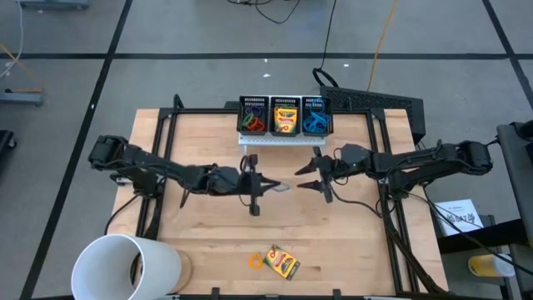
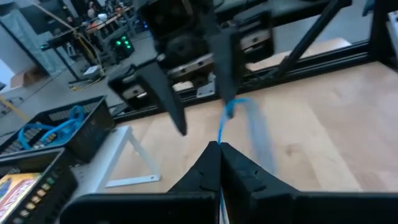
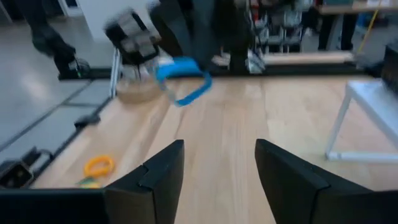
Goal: Pick & Place Office Desk Supplies
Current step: Put the blue rubber band into the right black bin on the shelf
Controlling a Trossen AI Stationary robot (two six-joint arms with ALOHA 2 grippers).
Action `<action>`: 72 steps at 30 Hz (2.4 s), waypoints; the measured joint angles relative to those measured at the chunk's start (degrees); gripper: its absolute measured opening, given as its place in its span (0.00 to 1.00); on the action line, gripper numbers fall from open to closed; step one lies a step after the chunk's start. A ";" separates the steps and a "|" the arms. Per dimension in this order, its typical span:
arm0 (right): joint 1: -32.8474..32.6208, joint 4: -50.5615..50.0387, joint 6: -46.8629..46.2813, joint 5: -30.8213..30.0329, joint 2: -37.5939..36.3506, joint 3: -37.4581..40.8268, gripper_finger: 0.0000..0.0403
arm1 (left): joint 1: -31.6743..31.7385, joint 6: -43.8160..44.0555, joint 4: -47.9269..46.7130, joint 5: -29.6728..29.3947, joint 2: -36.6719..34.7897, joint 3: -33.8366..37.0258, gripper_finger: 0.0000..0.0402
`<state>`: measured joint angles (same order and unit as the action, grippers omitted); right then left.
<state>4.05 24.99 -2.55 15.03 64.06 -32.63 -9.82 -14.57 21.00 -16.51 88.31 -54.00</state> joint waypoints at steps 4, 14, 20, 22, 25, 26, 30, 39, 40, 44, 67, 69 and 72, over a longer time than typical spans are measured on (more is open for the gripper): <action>-0.04 4.92 -1.66 0.04 1.62 0.03 0.51 | 1.45 0.05 0.28 0.00 0.00 0.00 0.01; -0.02 15.62 -4.50 0.20 8.41 0.09 0.55 | 2.79 -0.78 0.16 0.04 0.59 -0.07 0.01; -0.04 22.05 -5.27 0.25 12.00 0.08 0.53 | 2.80 -0.76 0.47 0.06 1.57 -0.09 0.01; -0.04 22.92 -6.19 0.26 12.62 0.03 0.52 | 2.83 -0.90 1.06 0.02 2.11 -0.12 0.01; -0.03 22.95 -6.47 0.76 12.74 0.04 0.50 | 2.94 -1.00 0.51 0.03 2.44 -0.09 0.01; -0.02 22.98 -6.62 1.86 12.71 0.03 0.49 | 3.09 -0.98 0.71 0.04 2.57 -0.09 0.02; -0.04 22.86 -7.31 5.10 12.71 0.03 0.45 | 3.62 -0.76 1.01 0.11 2.82 -0.09 0.01; -0.04 22.32 -7.32 4.50 12.71 0.05 0.32 | 3.80 -0.22 2.05 1.50 2.80 -0.10 0.01; -0.04 22.33 -7.30 4.42 12.71 0.05 0.31 | 3.80 -0.17 2.04 1.51 2.80 -0.09 0.01; 0.02 22.31 -6.99 4.22 12.71 0.04 0.28 | 3.57 -0.46 3.46 1.53 2.80 -0.09 0.01; -0.37 22.86 -10.27 7.54 12.71 0.05 0.51 | 2.29 -2.76 4.76 1.58 2.75 -0.09 0.01; -0.39 23.23 -10.29 7.60 12.71 0.05 0.50 | 2.43 -2.71 4.78 1.49 2.75 -0.09 0.01; -0.42 23.55 -10.26 7.47 12.71 0.05 0.49 | 2.45 -2.69 4.76 1.49 2.75 -0.09 0.02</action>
<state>3.64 48.54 -12.81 22.50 76.77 -32.58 -7.38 -17.26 25.76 -15.03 91.07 -54.08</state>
